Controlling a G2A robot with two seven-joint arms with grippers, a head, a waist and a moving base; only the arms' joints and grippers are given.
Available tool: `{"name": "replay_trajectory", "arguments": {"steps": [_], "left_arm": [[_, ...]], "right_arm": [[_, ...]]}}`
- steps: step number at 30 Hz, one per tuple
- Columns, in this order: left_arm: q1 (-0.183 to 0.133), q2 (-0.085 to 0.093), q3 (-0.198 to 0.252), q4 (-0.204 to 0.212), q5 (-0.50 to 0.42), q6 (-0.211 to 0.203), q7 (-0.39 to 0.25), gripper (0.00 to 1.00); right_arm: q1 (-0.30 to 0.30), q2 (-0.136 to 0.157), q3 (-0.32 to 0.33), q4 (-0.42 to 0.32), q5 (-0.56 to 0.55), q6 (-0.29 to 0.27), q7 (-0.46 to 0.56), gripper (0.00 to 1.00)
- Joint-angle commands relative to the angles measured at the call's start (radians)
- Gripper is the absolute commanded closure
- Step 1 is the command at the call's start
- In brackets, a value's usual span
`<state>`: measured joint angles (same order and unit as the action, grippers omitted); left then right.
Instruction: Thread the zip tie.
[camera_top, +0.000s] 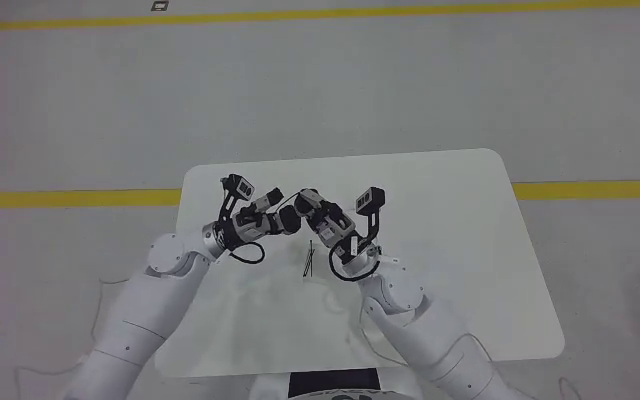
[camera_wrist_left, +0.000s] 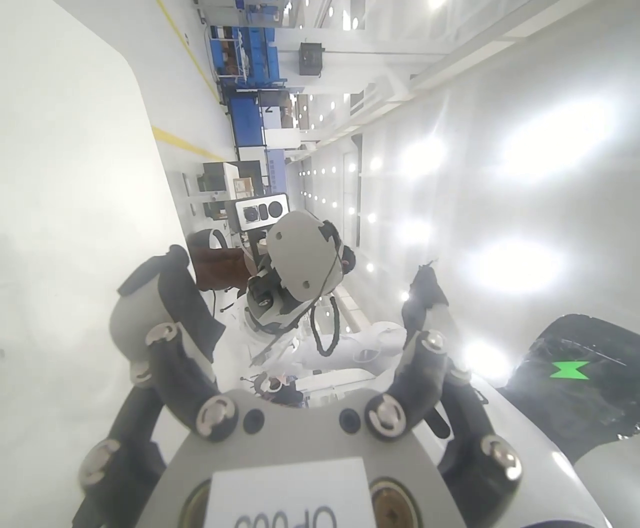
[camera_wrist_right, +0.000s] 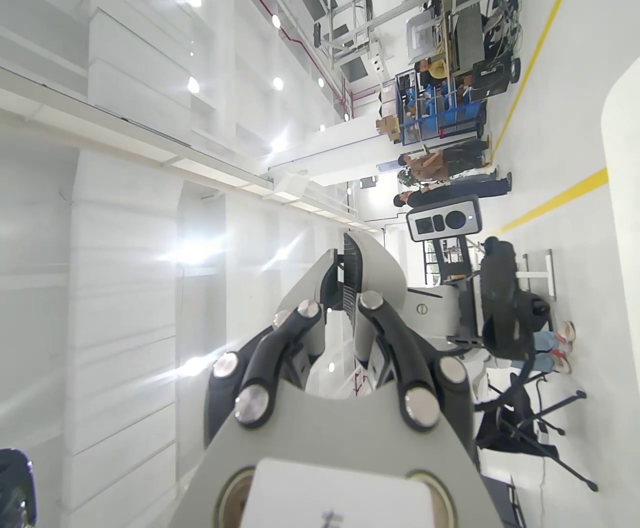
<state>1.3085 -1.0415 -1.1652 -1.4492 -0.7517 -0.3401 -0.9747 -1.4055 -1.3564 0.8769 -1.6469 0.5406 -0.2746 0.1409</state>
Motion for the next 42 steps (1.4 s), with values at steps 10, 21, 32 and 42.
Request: {"name": "replay_trajectory", "arguments": {"steps": [10,21,32,42], "left_arm": [[-0.001,-0.006,-0.006,0.008,-0.007,0.000,-0.017,0.39],[0.007,-0.009,-0.034,0.007,0.005,0.000,-0.021,0.57],[0.017,-0.012,-0.046,0.003,0.020,0.000,-0.018,0.59],[0.017,-0.013,-0.054,0.011,0.028,0.000,-0.019,0.60]], "right_arm": [[-0.002,-0.011,0.003,0.007,0.012,0.008,0.018,1.00],[-0.016,-0.007,0.036,0.000,-0.096,0.054,0.019,1.00],[-0.037,0.002,0.063,-0.024,-0.230,0.096,0.029,1.00],[-0.046,0.003,0.070,-0.027,-0.333,0.123,0.004,1.00]]}}
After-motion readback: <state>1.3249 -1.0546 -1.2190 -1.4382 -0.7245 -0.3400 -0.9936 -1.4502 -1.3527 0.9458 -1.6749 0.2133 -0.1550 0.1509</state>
